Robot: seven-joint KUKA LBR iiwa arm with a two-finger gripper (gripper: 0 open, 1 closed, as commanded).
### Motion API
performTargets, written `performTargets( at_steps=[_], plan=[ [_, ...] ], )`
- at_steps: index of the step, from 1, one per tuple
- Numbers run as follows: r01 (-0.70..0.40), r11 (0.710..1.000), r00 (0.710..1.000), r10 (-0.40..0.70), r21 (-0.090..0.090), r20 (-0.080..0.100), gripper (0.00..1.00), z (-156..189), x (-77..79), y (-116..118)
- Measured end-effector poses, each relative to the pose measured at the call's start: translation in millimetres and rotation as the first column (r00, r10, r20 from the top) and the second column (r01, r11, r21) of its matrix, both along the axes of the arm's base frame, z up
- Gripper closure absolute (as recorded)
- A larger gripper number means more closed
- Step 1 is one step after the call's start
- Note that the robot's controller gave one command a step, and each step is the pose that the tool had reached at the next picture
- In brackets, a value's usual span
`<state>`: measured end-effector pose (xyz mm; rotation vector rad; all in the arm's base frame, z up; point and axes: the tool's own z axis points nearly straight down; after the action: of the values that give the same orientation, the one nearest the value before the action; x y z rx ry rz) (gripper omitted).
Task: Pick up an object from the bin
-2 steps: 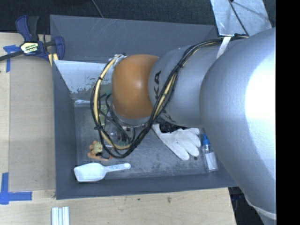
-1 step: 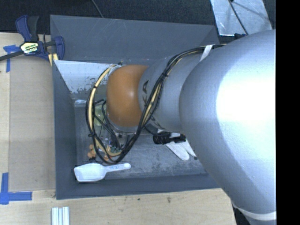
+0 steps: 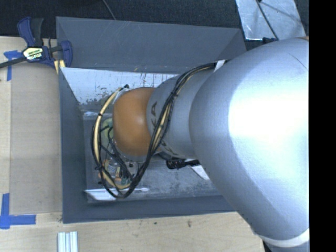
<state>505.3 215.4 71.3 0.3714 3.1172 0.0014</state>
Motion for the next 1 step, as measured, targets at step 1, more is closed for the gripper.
performTargets(
  at_steps=[1],
  plan=[
    [0.0,1.0,1.0,0.0,0.0,0.0,1.0,0.0,0.0,0.0]
  ],
)
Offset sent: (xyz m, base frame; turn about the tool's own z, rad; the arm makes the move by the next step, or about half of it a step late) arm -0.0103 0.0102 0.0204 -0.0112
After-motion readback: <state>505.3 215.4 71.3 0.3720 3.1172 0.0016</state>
